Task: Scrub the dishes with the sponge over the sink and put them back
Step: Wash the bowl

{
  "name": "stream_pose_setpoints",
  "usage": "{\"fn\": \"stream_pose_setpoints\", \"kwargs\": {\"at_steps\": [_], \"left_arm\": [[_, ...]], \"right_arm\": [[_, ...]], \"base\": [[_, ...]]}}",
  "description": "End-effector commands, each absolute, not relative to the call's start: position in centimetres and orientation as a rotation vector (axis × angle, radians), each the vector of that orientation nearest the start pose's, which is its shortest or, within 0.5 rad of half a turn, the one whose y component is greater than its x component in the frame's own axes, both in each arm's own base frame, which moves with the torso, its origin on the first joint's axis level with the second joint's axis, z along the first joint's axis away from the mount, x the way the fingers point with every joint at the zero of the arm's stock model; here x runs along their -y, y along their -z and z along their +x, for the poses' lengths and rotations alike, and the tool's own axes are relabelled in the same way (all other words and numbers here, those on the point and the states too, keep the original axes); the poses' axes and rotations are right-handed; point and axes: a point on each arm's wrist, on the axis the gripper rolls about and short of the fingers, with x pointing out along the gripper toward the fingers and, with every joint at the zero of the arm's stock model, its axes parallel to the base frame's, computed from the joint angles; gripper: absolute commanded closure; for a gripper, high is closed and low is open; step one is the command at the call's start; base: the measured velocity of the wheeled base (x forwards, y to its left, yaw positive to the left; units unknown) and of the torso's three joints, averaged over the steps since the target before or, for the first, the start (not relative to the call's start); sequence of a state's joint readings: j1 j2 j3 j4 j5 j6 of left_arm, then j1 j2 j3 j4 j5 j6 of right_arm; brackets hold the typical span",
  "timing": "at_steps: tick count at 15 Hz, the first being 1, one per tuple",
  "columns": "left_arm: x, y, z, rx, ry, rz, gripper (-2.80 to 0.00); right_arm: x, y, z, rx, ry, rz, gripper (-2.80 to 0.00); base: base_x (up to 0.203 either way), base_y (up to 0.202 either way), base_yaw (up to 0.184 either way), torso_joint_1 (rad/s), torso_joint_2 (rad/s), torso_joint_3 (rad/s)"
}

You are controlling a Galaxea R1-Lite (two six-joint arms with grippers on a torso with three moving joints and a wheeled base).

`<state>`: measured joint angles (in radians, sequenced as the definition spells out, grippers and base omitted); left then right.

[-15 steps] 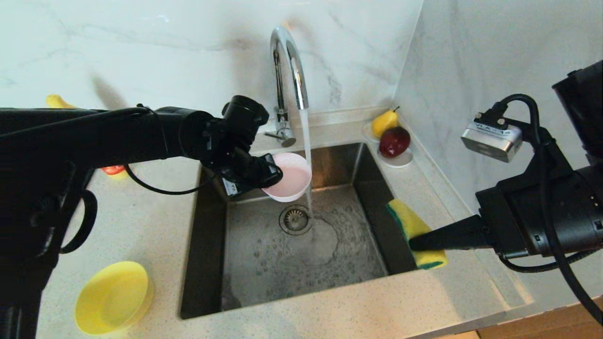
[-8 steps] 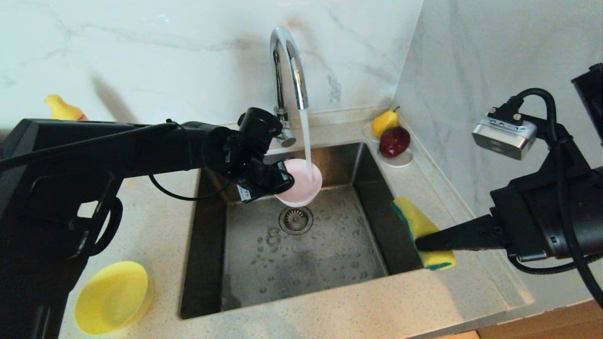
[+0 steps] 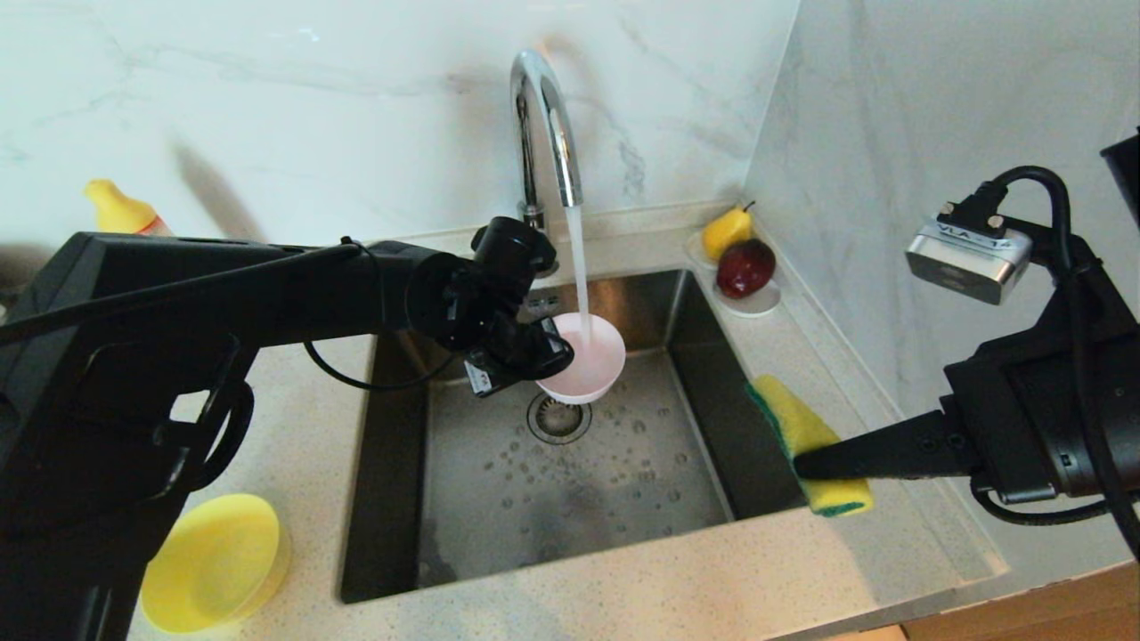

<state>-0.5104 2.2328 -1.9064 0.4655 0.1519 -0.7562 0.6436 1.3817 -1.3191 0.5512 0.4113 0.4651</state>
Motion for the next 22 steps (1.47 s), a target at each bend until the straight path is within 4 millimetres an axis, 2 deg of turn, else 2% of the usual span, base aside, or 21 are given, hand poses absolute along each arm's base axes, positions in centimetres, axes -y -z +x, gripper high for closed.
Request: {"fn": "stream_pose_setpoints", "kwargs": {"at_steps": [1,10,12,14,18,20,21,22], "left_arm": [[21.5,-17.9,39.0,-0.832,0.034,-0.458,0.0],[20.9,-17.8,38.4,-0.891,-0.014,-0.458,0.0],[20.3,-18.8,37.6,-0.893,-0.021,-0.457,0.0],[19.5,-20.8,36.6,-0.824,-0.057,-0.449,0.0],[16.2,-28.4,32.3,-0.612,-0.052,-0.437,0.0],[14.2,-31.5,30.5,-0.499,-0.048,-0.433,0.0],[13.3,-32.3,30.4,-0.427,-0.067,-0.414,0.0],[12.9,-32.2,30.6,-0.38,-0.085,-0.388,0.0]], "right_arm": [[-13.0,-30.1,15.8,-0.866,-0.851,0.335,0.0],[-13.2,-29.8,16.0,-0.88,-0.846,0.333,0.0],[-13.0,-29.8,15.9,-0.878,-0.847,0.333,0.0],[-13.0,-29.6,15.9,-0.881,-0.842,0.333,0.0],[-13.0,-29.8,15.8,-0.872,-0.846,0.334,0.0],[-13.0,-29.9,15.8,-0.872,-0.846,0.335,0.0],[-13.0,-29.9,15.7,-0.872,-0.847,0.335,0.0],[-13.0,-29.9,15.8,-0.874,-0.844,0.336,0.0]], "base": [[0.0,0.0,0.0,0.0,0.0,0.0],[0.0,0.0,0.0,0.0,0.0,0.0],[0.0,0.0,0.0,0.0,0.0,0.0],[0.0,0.0,0.0,0.0,0.0,0.0],[0.0,0.0,0.0,0.0,0.0,0.0],[0.0,0.0,0.0,0.0,0.0,0.0],[0.0,0.0,0.0,0.0,0.0,0.0],[0.0,0.0,0.0,0.0,0.0,0.0]]}}
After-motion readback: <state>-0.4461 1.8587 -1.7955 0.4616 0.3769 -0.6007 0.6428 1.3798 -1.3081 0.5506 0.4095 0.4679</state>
